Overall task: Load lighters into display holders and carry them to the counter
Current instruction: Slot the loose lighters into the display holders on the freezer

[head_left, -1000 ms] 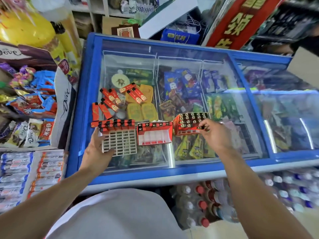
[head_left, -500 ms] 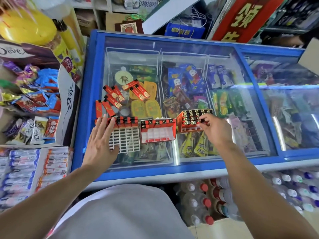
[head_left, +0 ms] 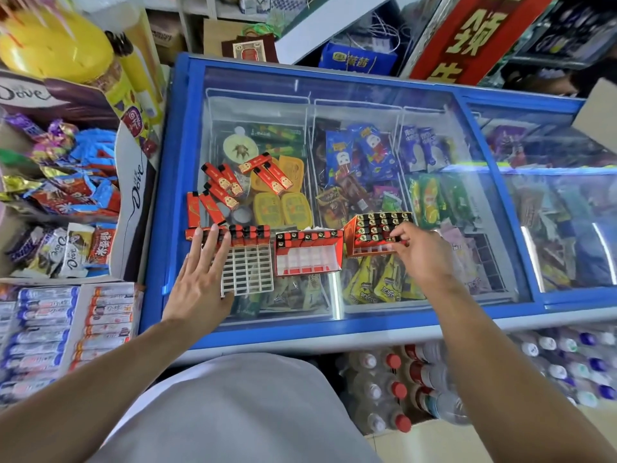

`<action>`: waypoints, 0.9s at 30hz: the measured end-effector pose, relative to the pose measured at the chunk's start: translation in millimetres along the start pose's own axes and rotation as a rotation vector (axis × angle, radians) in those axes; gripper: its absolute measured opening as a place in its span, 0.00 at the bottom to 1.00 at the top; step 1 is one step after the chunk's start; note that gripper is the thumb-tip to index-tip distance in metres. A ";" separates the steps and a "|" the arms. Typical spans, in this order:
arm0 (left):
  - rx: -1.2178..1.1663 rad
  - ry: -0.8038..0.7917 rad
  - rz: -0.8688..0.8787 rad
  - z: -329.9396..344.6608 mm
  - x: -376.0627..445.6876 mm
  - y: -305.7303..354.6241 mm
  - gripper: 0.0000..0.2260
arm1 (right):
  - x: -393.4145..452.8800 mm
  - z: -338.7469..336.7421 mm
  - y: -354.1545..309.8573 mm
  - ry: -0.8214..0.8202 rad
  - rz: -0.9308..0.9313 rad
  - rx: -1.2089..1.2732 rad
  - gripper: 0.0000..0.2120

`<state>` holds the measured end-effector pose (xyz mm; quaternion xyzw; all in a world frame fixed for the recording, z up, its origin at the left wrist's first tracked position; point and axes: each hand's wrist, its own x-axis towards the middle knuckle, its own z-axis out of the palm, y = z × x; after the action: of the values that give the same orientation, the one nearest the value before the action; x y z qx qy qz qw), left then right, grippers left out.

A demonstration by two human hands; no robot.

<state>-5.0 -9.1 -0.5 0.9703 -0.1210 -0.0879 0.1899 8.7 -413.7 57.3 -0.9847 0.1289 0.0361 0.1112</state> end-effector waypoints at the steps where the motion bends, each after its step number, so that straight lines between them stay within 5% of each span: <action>1: 0.002 -0.001 -0.003 0.0 -0.2 0.3 0.53 | 0.0 0.6 0.1 -0.001 0.008 0.004 0.09; 17: 0.095 -0.037 -0.002 -1.9 -0.2 -2.8 0.56 | 7.5 -2.8 4.6 -0.061 -0.027 -0.028 0.08; 23: 0.102 -0.050 -0.010 -3.8 -0.5 -1.1 0.55 | -0.3 0.2 -4.5 0.037 -0.006 -0.009 0.15; 27: 0.108 -0.054 -0.011 -4.7 -1.0 -0.9 0.55 | -5.7 1.6 -7.4 0.100 0.005 0.000 0.10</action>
<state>-4.7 -6.4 3.5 0.9771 -0.1254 -0.1084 0.1336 5.1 -404.9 57.8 -0.9849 0.1369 -0.0128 0.1047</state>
